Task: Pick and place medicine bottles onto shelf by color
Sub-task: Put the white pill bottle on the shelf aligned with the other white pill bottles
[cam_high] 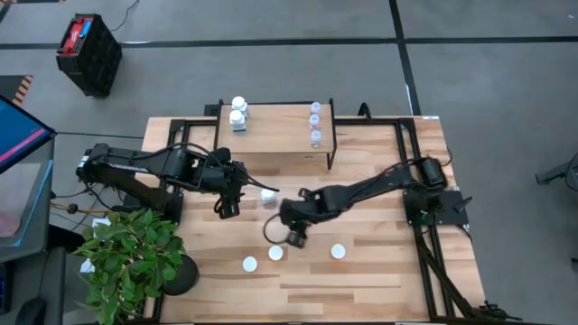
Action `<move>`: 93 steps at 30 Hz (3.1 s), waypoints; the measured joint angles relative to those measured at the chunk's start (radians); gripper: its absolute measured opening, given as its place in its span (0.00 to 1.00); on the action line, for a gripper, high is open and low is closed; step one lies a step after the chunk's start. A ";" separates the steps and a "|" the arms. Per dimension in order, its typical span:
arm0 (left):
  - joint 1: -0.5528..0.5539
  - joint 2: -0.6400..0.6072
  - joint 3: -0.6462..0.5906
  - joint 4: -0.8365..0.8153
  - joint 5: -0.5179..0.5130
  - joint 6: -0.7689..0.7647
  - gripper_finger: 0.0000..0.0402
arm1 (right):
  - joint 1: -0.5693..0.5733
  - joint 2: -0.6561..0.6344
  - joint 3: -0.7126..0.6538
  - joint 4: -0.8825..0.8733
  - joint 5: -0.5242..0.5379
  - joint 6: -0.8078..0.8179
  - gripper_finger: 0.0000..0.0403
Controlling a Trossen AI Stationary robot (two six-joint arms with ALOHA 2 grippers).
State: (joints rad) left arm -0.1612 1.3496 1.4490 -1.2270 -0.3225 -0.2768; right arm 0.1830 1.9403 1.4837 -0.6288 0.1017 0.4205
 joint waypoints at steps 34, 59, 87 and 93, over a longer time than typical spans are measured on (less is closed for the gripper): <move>0.201 0.272 -0.100 0.319 0.197 0.069 0.76 | 0.603 -0.885 -0.201 -0.710 0.217 0.229 0.29; 0.214 0.282 -0.364 0.659 0.212 0.055 0.76 | 0.623 -0.912 -0.349 -0.701 0.216 0.394 0.29; 0.216 0.377 -0.358 0.686 0.278 0.120 0.57 | 0.622 -0.912 -0.349 -0.678 0.215 0.393 0.29; 0.216 0.376 -0.358 0.688 0.305 0.119 0.36 | 0.622 -0.912 -0.349 -0.671 0.215 0.393 0.29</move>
State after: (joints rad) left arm 0.0544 1.7256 1.0908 -0.5391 -0.0172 -0.1577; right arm 0.8055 1.0279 1.1351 -1.2999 0.3168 0.8135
